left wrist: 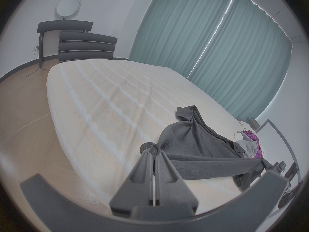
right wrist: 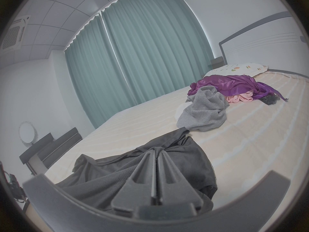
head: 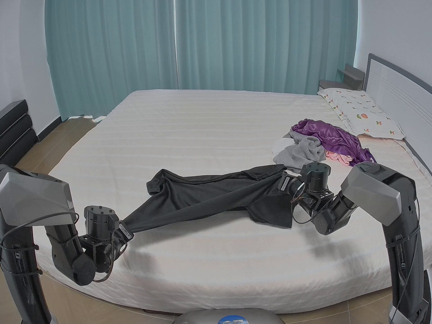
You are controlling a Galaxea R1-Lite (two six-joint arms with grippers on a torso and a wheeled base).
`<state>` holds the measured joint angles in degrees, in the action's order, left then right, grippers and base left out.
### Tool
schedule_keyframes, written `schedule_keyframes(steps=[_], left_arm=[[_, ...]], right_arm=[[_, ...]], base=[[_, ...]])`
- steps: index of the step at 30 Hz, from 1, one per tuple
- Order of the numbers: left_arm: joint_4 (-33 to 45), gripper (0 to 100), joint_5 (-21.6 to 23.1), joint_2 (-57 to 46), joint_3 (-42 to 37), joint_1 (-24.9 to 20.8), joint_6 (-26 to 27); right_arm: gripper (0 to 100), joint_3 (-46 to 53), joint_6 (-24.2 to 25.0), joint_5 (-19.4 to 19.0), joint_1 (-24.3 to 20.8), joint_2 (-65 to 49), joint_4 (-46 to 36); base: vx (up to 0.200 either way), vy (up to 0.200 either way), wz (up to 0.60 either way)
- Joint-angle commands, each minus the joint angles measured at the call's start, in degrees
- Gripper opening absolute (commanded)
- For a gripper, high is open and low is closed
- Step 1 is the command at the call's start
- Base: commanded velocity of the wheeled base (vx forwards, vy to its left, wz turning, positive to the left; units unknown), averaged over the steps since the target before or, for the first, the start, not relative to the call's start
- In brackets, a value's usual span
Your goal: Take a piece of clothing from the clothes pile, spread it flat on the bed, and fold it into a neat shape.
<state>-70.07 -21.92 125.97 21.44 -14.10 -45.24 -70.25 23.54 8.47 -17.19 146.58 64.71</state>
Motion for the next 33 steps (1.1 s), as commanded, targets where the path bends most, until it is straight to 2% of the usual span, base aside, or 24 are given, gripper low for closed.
schedule_keyframes(steps=[1,6,10,13,14,15,16,23,33], left_arm=[[-0.2,0,0.0,0.3,0.0,0.0,0.0],[-0.2,0,0.0,0.6,0.0,-0.1,0.0],[-0.2,0,0.0,0.7,-0.1,-0.1,-0.1],[-0.2,0,0.0,0.6,0.0,-0.1,-0.1],[-0.2,0,0.0,0.7,0.0,-0.1,-0.1],[-0.2,0,0.0,0.6,0.0,-0.1,-0.1],[-0.2,0,0.0,0.6,-0.1,-0.1,-0.1],[-0.2,0,0.0,0.6,-0.1,-0.1,-0.1],[-0.2,0,0.0,0.6,-0.1,-0.1,-0.1]], right_arm=[[100,-5.0,0.1,1.5,1.1,5.8,-1.6],[100,-4.9,1.6,0.8,1.5,6.5,-1.6],[100,-1.5,5.8,0.3,2.6,2.0,-1.7],[100,6.1,8.2,-4.7,2.8,-3.1,-1.7],[100,6.4,8.2,-5.0,2.8,-3.3,-1.7],[100,11.3,8.3,-8.7,2.6,-5.1,-1.7],[100,14.2,8.3,-10.8,2.6,-5.8,-1.6],[100,21.8,7.8,-16.2,2.3,-5.9,-1.8],[100,22.1,6.9,-16.6,0.2,-1.4,-1.8]], base=[[0.0,0.0,0.0],[0.0,0.0,0.0],[0.0,0.0,0.0],[0.0,0.0,0.0],[0.0,0.0,0.0],[0.0,0.0,0.0],[0.0,0.0,0.0],[0.0,0.0,0.0],[0.0,0.0,0.0]])
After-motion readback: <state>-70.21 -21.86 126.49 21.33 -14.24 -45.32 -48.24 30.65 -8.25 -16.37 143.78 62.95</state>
